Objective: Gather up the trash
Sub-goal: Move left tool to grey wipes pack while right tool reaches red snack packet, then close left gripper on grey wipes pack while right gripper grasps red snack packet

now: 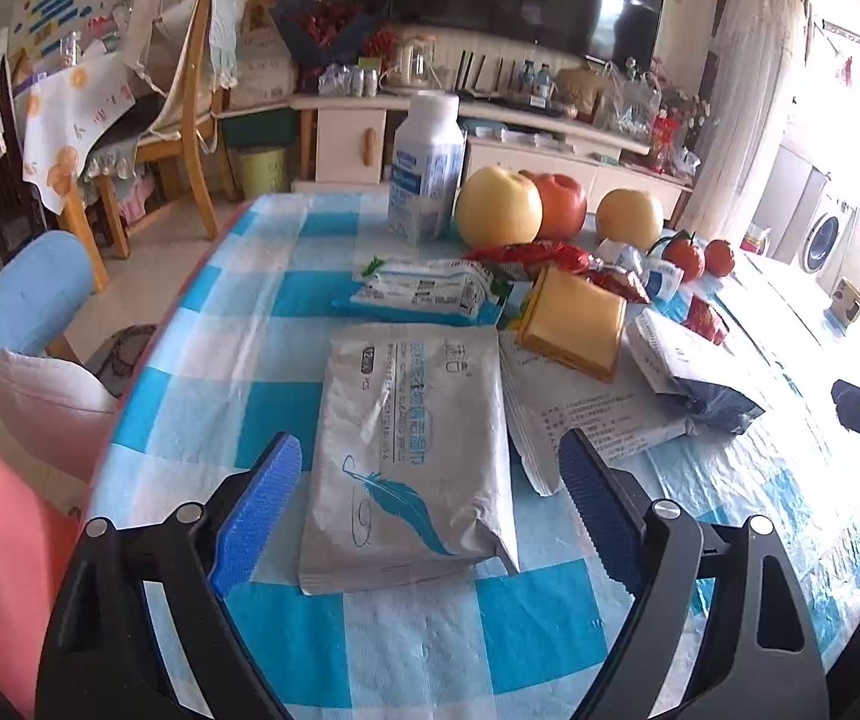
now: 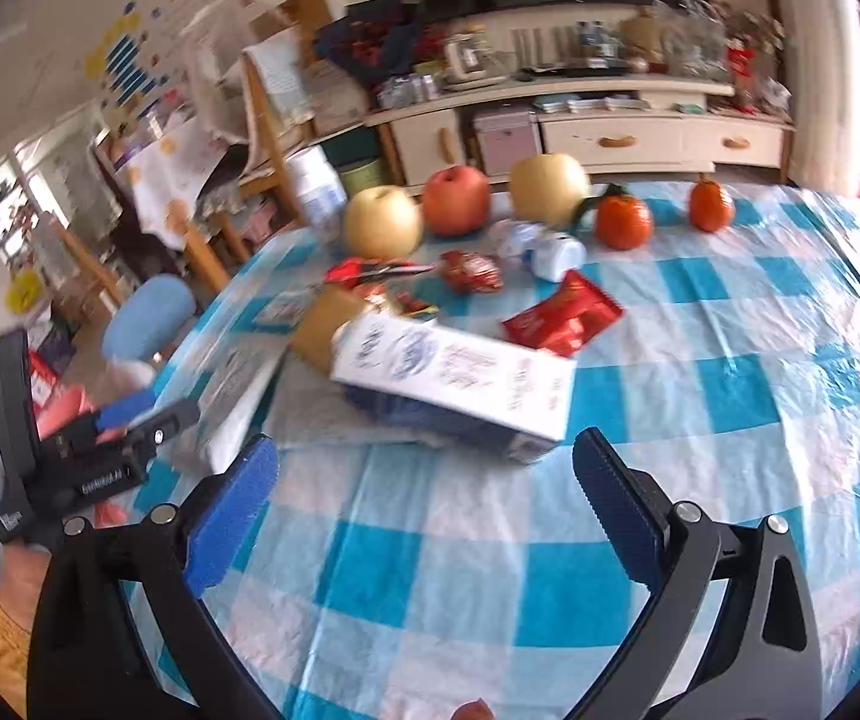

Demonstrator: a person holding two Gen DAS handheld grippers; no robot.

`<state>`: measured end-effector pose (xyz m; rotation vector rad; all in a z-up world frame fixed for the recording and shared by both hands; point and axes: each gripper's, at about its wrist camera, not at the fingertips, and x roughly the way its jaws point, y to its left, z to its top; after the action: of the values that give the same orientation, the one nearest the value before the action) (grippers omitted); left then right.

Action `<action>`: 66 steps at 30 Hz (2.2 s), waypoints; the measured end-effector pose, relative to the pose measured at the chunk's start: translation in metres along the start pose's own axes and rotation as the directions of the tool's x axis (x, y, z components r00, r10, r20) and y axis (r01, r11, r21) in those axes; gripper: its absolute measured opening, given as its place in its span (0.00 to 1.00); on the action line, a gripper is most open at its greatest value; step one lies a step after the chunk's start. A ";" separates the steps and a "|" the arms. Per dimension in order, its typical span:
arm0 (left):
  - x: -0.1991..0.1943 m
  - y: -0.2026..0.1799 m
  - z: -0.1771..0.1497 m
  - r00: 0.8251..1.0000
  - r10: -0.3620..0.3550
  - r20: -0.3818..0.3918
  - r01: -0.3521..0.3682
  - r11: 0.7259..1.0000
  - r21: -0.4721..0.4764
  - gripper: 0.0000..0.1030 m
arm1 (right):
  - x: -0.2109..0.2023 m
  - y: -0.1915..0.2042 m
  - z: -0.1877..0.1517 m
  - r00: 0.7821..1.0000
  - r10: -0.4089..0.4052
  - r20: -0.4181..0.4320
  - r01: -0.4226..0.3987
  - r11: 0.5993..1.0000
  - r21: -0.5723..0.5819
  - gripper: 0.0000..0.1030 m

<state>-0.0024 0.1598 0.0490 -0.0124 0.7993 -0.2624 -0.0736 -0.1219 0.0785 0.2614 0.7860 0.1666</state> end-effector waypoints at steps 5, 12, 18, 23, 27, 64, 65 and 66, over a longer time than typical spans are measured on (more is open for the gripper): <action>0.016 0.004 0.005 0.999 -0.017 -0.040 0.016 1.000 -0.019 0.81 | 0.002 -0.042 0.015 0.998 -0.045 0.031 0.042 0.995 0.091 0.96; 0.035 0.011 0.009 0.996 -0.028 -0.088 0.024 0.999 -0.046 0.81 | 0.037 -0.088 0.031 1.000 0.023 -0.005 -0.021 0.969 0.247 0.71; 0.049 0.019 0.011 0.992 -0.047 -0.119 0.037 0.996 -0.083 0.81 | 0.068 -0.098 0.044 0.994 0.100 -0.032 -0.087 0.959 0.271 0.66; 0.056 0.022 0.015 0.991 -0.071 -0.115 0.059 0.992 -0.108 0.81 | 0.086 -0.100 0.054 0.995 0.088 -0.041 -0.076 0.972 0.222 0.66; 0.058 0.021 0.017 0.990 -0.076 -0.121 0.061 0.991 -0.118 0.81 | 0.099 -0.107 0.057 0.996 0.076 -0.046 -0.065 0.977 0.201 0.62; 0.055 -0.008 0.004 0.988 0.032 -0.149 -0.036 0.999 -0.026 0.71 | 0.131 -0.059 0.053 0.993 -0.018 -0.119 0.009 0.997 -0.079 0.38; 0.053 -0.008 0.003 0.989 0.028 -0.144 -0.033 0.999 -0.034 0.71 | 0.131 -0.058 0.053 0.993 -0.026 -0.116 0.017 0.997 -0.082 0.38; 0.051 -0.007 0.003 0.990 0.025 -0.140 -0.031 0.999 -0.043 0.71 | 0.130 -0.057 0.052 0.993 -0.036 -0.111 0.027 0.996 -0.083 0.37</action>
<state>0.0325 0.1410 0.0156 -0.0250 0.9437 -0.2202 0.0567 -0.1537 0.0092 0.1639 0.8922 0.1846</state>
